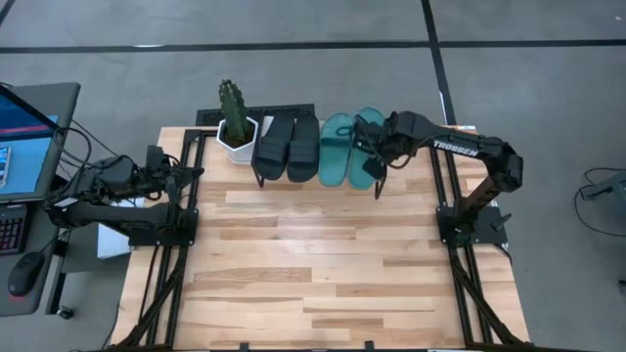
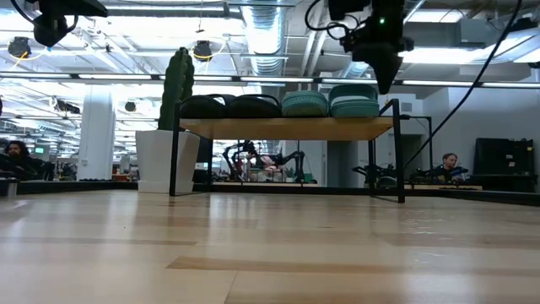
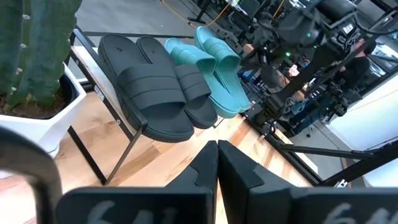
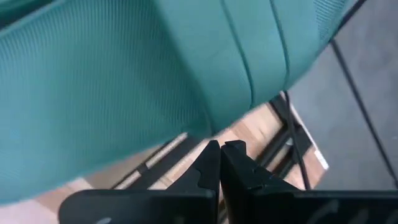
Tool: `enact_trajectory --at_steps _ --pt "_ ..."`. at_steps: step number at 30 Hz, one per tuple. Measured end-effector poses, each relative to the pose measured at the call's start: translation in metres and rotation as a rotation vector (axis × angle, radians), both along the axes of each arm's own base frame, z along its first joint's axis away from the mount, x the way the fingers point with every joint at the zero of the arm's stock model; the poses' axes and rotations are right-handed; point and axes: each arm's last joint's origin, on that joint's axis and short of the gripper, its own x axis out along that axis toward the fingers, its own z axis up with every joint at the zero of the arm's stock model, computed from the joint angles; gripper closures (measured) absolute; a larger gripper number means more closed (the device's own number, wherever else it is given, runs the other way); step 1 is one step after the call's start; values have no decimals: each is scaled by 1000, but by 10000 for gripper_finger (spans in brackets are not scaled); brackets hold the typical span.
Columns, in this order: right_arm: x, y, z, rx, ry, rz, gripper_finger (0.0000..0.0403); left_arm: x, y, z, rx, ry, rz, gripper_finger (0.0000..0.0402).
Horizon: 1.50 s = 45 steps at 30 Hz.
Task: Pick and place slides into the shelf
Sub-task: Put the blue slides on the shelf
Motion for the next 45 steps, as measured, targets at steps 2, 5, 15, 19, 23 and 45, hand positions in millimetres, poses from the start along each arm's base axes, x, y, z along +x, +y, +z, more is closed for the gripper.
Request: enact_trajectory --at_steps 2,5,15,19,23,45 --pt "0 -9 0 25 -25 -4 403 0 0 0 0 1 -1 402" --pt "-1 -19 0 37 -49 0 403 0 0 0 0 0 -1 401" --pt "1 -39 1 42 -123 28 403 0 0 0 0 0 -1 401" --pt "1 -42 1 35 -135 20 403 0 0 0 0 0 -1 401" --pt "1 -42 1 24 -131 14 403 0 0 0 0 0 -1 401" --pt "-8 -31 24 -310 -172 -117 403 0 0 0 0 0 -1 402"
